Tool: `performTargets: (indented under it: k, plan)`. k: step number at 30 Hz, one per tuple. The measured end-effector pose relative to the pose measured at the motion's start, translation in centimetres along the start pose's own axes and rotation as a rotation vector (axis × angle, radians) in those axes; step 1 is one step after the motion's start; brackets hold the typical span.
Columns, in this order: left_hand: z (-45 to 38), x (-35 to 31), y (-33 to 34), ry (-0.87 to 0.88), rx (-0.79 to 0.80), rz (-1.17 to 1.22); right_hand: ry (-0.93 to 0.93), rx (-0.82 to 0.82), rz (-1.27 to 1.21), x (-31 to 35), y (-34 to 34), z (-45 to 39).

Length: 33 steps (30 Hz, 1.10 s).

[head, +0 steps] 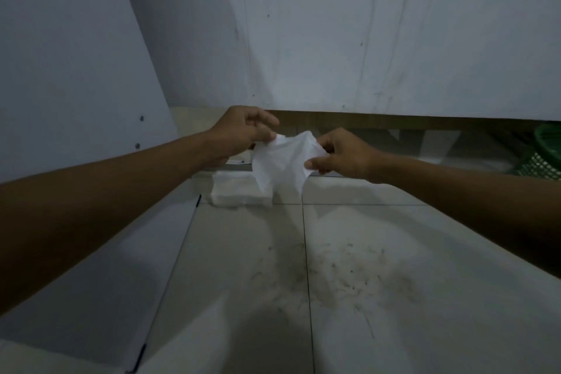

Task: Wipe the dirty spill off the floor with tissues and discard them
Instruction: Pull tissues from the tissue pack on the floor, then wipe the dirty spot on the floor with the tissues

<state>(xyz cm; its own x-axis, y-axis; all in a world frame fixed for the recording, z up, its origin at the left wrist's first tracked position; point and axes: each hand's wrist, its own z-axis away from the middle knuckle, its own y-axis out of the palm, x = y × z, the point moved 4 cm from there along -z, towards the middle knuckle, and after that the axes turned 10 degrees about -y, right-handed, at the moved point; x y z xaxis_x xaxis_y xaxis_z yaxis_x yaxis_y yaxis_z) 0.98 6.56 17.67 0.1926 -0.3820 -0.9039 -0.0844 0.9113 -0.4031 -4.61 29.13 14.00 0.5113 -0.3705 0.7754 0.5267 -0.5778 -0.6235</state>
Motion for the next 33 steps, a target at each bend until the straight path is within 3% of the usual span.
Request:
performTargets:
  k: [6, 19, 29, 33]
  plan:
    - [0.3, -0.1, 0.4, 0.083, -0.038, -0.138, 0.028, -0.016, 0.007, 0.3, -1.4, 1.7]
    - [1.0, -0.6, 3.2, 0.234, 0.055, -0.240, 0.093, -0.003, 0.207, -0.8, -4.9, 5.4]
    - [0.8, -3.7, 8.1, 0.265, 0.267, 0.033, 0.133, -0.057, 0.222, 0.0, -10.0, 10.7]
    - [-0.1, -4.3, 9.8, 0.305, 0.315, -0.018, 0.150, -0.059, 0.272, -0.5, -11.6, 13.0]
